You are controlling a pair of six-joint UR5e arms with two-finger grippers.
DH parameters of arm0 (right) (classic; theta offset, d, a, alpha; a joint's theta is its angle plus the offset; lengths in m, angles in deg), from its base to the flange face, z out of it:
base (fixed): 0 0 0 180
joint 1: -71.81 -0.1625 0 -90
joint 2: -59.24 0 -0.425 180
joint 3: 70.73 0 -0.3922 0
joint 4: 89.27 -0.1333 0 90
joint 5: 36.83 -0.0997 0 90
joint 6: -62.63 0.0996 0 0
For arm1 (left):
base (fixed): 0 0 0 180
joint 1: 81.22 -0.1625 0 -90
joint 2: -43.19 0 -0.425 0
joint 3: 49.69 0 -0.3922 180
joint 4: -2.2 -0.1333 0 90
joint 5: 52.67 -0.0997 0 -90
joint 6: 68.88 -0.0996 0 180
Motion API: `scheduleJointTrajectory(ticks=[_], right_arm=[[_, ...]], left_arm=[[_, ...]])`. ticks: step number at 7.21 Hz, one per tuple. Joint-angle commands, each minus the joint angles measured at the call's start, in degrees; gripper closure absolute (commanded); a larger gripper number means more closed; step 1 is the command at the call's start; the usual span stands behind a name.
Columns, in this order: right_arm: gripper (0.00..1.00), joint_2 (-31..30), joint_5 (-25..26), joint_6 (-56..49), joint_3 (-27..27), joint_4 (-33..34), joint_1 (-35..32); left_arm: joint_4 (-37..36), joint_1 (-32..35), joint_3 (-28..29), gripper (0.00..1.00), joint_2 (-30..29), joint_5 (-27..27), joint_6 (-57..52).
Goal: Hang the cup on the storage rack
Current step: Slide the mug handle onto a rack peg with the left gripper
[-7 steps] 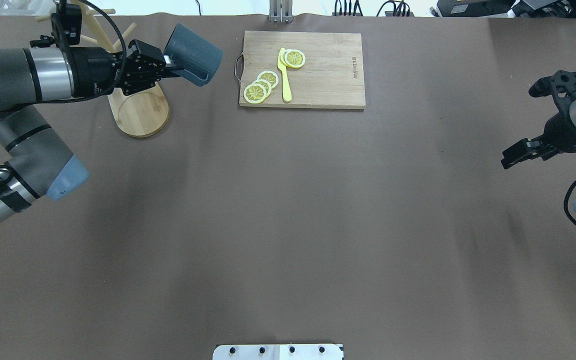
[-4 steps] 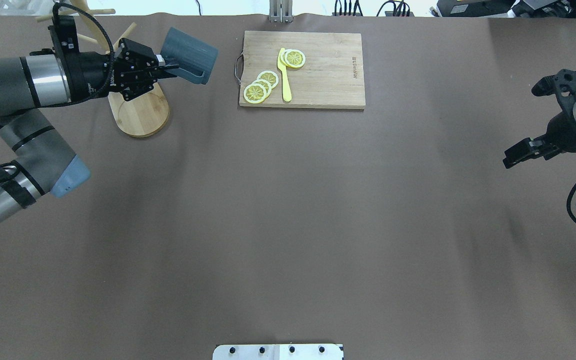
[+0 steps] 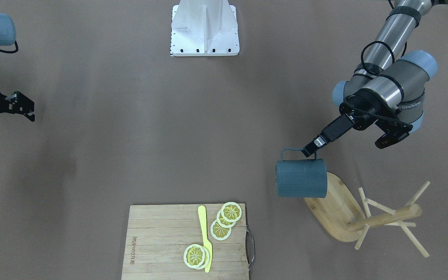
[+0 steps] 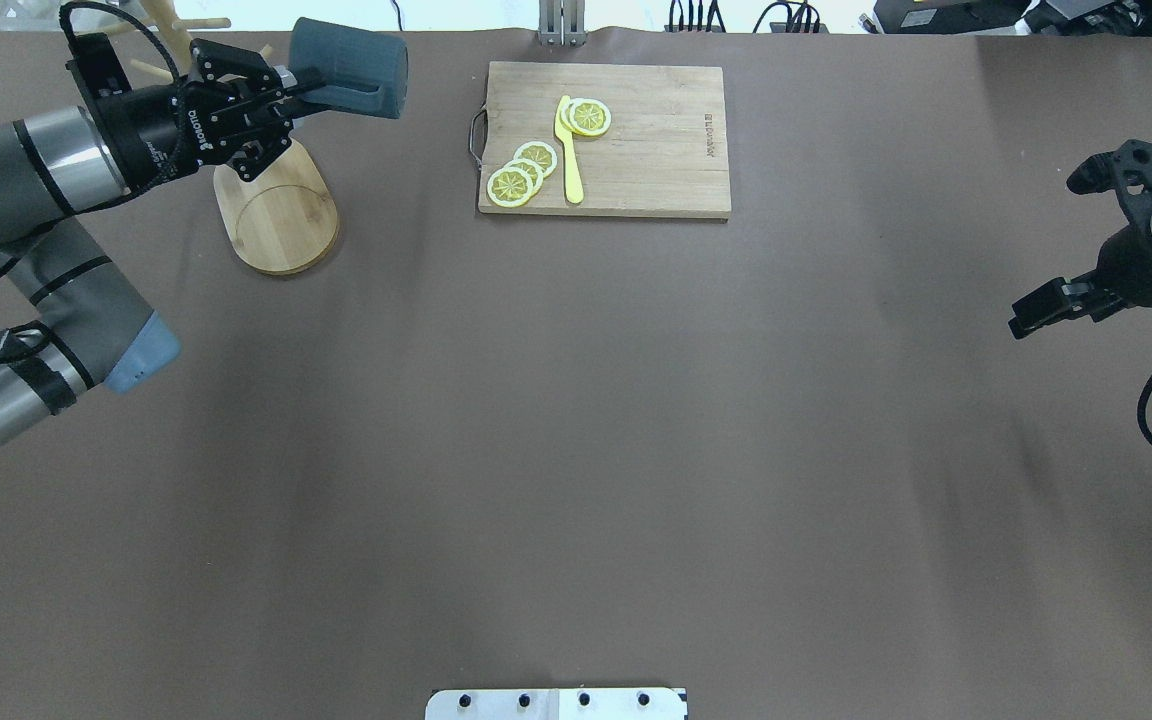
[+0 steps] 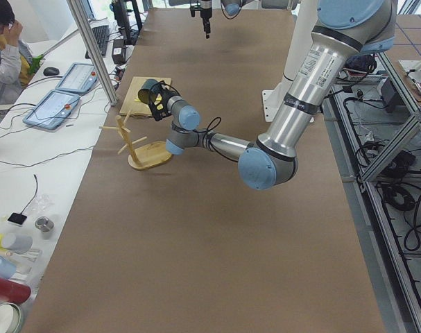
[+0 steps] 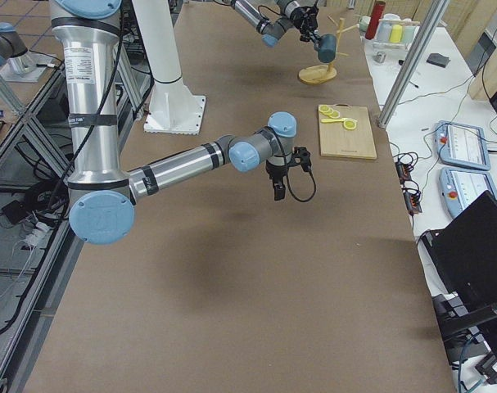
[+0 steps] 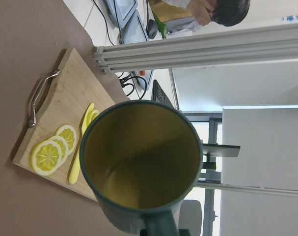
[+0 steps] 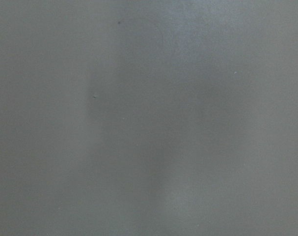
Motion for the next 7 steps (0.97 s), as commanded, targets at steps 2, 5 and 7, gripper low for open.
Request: scheduleJointTrajectory(ticks=[2, 5, 7], right_arm=[[0.00, 0.1, -0.1, 0.0, -0.1, 0.0, 0.1], [0.00, 0.2, -0.1, 0.0, -0.4, 0.0, 0.1], [0.00, 0.1, -0.1, 0.0, -0.5, 0.0, 0.0]], left_arm=[[8.1, -0.2, 5.2, 1.00, -1.5, -8.9, 6.9], [12.2, -0.3, 9.6, 1.00, -2.6, -12.6, 11.7], [13.3, -0.2, 10.8, 1.00, -2.7, -12.6, 11.7]])
